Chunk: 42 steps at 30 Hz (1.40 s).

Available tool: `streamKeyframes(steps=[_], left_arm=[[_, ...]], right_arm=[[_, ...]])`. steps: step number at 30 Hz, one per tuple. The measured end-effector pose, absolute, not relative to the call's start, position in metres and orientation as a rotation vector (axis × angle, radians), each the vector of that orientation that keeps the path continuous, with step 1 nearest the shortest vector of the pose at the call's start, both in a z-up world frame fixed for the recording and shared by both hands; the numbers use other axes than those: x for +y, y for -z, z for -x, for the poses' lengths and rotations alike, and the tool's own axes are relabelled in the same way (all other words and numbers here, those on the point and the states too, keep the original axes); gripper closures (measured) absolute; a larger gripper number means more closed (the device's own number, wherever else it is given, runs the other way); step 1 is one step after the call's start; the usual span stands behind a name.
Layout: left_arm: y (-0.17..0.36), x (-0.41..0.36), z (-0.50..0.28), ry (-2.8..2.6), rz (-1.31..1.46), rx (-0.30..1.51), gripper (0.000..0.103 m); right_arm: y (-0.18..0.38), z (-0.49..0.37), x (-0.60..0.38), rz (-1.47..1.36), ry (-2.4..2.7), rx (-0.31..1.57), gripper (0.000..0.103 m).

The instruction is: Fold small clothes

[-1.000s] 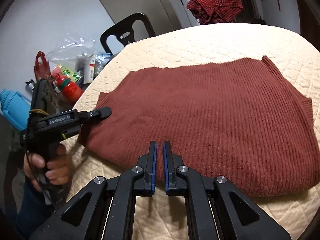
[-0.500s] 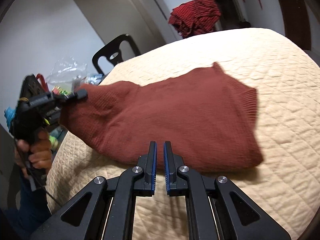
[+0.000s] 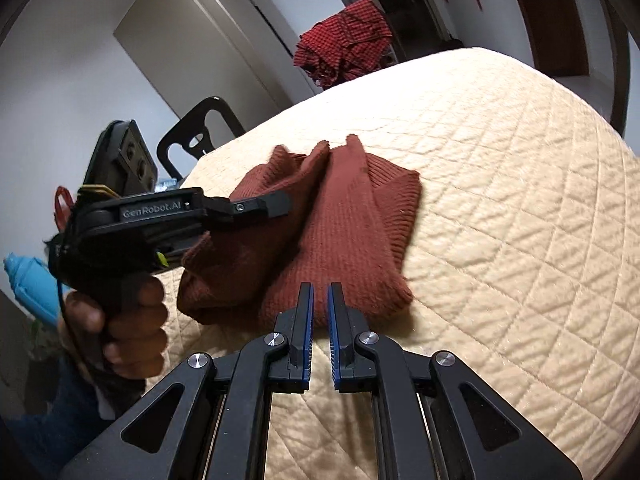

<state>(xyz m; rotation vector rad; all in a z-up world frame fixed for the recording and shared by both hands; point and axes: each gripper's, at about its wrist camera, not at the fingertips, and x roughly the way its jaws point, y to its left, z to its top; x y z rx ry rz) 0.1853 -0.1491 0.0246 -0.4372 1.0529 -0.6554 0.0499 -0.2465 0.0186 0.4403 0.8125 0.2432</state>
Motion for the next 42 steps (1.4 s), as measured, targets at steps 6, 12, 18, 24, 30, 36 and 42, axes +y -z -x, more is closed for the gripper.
streamKeyframes(steps=[6,12,18,24,30,36,42], left_arm=[[-0.073,-0.124,-0.163,0.687,0.453,0.891,0.061],[-0.083,-0.089,-0.147,0.524,0.322,0.798,0.061],[-0.047,-0.079,-0.142,0.478,0.276,0.874,0.061],[-0.036,-0.078,-0.14,0.466,0.26,0.871,0.061],[-0.036,-0.079,-0.138,0.467,0.249,0.864,0.061],[-0.037,-0.085,-0.137,0.457,0.22,0.859,0.061],[-0.054,-0.101,-0.133,0.483,0.163,0.817,0.061]], right_arm=[[-0.024,-0.045,-0.26,-0.574,-0.319,0.754,0.061],[-0.025,-0.064,-0.253,-0.668,-0.427,0.774,0.06],[-0.01,-0.09,-0.252,-0.786,-0.442,0.874,0.052],[0.006,-0.107,-0.256,-0.914,-0.475,0.948,0.052],[0.014,-0.127,-0.26,-0.988,-0.445,0.968,0.052],[0.008,-0.136,-0.254,-0.866,-0.414,0.994,0.083],[-0.032,-0.119,-0.268,-0.742,-0.439,0.835,0.085]])
